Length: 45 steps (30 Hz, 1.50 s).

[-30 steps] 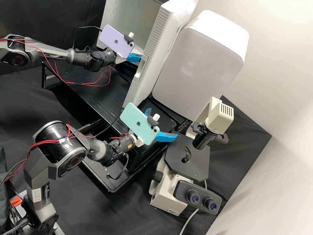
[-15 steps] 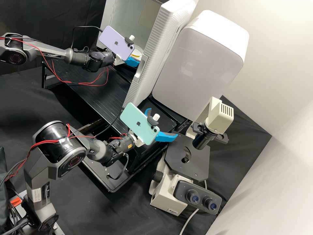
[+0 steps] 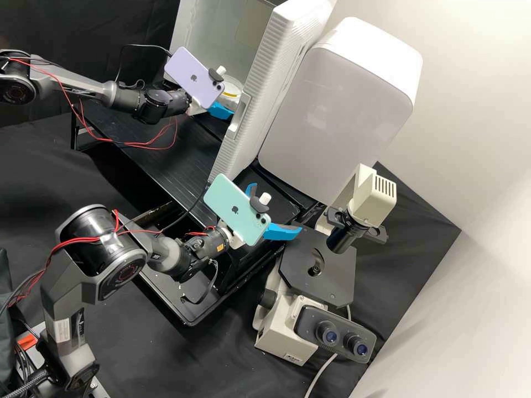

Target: Place the petri dish in the incubator

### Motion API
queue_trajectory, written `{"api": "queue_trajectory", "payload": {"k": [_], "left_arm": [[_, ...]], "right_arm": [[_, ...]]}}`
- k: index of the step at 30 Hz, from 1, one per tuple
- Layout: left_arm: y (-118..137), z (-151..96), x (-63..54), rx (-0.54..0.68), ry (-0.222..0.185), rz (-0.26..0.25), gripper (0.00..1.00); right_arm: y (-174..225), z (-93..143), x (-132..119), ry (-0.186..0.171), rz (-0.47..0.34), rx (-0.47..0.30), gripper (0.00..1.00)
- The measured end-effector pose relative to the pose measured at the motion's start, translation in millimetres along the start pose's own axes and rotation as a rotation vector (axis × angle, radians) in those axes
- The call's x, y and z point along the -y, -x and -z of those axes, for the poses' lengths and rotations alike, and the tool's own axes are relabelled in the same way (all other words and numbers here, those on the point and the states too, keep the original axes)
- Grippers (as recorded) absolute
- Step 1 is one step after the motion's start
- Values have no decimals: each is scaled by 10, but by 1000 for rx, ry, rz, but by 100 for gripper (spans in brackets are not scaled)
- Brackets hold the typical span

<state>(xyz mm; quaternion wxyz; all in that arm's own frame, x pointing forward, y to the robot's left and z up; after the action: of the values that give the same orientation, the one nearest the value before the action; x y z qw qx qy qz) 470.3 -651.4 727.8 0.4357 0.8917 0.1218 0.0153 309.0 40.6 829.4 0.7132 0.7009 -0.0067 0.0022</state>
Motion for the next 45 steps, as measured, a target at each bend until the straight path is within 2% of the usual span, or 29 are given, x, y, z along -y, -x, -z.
{"api": "queue_trajectory", "payload": {"k": [6, 8, 12, 13, 15, 17, 24, 26, 30, 36, 39, 45], "left_arm": [[151, -33, 27, 21, -15, 22, 100], [193, -56, 66, 35, 6, 51, 100], [275, -87, 135, 56, 16, 89, 100], [308, -98, 141, 63, 12, 93, 0], [372, -92, 167, 74, -3, 104, 0], [444, -62, 199, 82, -24, 92, 0], [640, 12, 216, 146, -18, 52, 0], [684, 27, 195, 166, -27, 36, 0], [765, 61, 115, 187, -17, 1, 0], [873, 27, 23, 239, -53, -57, 0], [917, -42, 32, 279, -89, -63, 0], [971, -142, 78, 354, -125, -36, 0]], "right_arm": [[0, 0, 0, 0, 0, 0, 100], [0, 0, 0, 0, 0, 0, 100], [0, 0, 0, 0, 0, 0, 100], [0, 0, 0, 0, 0, 0, 100], [0, 0, 0, 0, 0, 0, 100], [0, 0, 0, 0, 0, 0, 100], [0, 0, 0, 0, 0, 0, 100], [0, 0, 0, 0, 0, 0, 100], [0, 0, 0, 0, 0, 0, 100], [0, 0, 0, 0, 0, 0, 100], [0, 0, 0, 0, 0, 0, 100], [0, 0, 0, 0, 0, 0, 100]]}}
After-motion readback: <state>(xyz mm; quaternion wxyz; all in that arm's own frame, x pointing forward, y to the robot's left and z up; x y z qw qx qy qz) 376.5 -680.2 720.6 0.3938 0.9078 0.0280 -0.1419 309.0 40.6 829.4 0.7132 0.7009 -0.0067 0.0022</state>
